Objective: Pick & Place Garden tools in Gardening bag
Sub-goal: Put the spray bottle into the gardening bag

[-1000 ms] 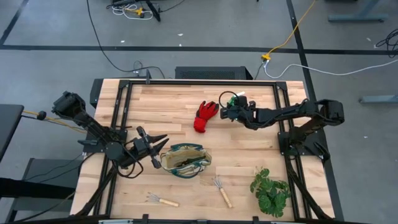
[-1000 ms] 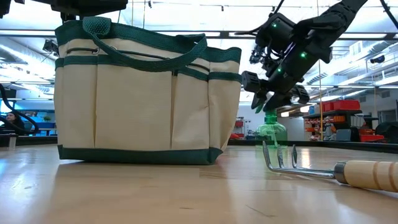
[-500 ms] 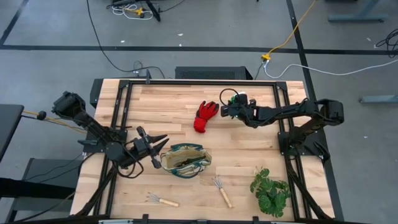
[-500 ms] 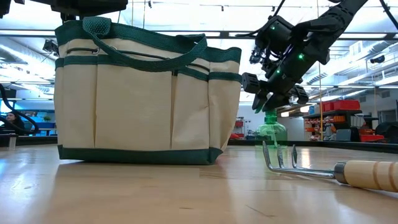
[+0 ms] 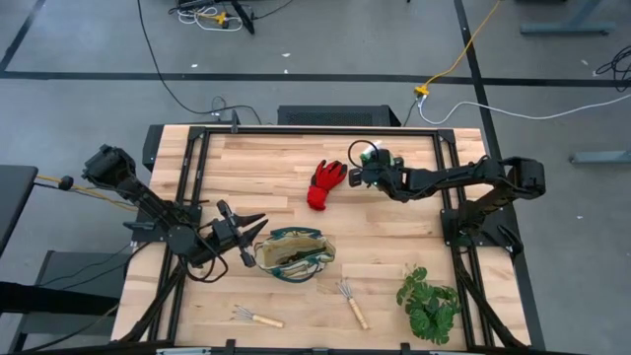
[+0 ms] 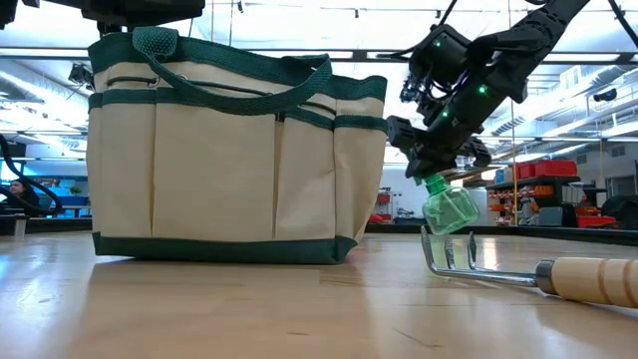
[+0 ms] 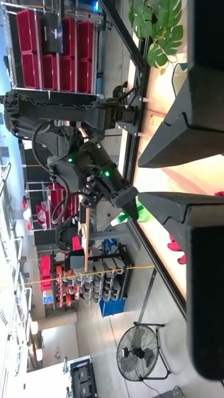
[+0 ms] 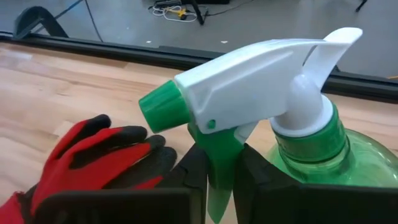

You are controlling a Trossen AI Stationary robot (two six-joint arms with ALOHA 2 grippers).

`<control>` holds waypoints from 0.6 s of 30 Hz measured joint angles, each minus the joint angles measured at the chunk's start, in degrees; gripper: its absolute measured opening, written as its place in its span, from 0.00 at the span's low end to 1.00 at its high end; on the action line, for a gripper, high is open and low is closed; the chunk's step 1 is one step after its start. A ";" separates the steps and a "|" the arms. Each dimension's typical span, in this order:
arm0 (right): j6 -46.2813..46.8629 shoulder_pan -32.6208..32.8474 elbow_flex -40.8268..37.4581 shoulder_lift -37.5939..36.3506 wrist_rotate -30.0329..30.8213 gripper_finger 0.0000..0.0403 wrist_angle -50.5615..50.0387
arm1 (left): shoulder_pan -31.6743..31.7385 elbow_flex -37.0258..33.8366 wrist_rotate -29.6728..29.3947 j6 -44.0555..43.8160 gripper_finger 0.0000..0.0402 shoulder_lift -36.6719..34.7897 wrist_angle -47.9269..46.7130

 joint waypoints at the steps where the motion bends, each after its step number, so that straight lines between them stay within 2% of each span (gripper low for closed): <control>1: -0.58 0.09 0.00 0.00 -0.19 0.09 0.56 | 0.01 0.00 0.00 0.00 0.20 0.00 0.00; 5: -3.07 0.86 0.00 0.00 -0.63 0.09 4.03 | 0.00 0.00 0.00 -0.02 0.20 0.00 0.00; 18: -9.05 4.06 0.03 -2.37 -8.59 0.09 14.12 | -0.01 0.00 0.00 -0.02 0.20 0.00 -0.31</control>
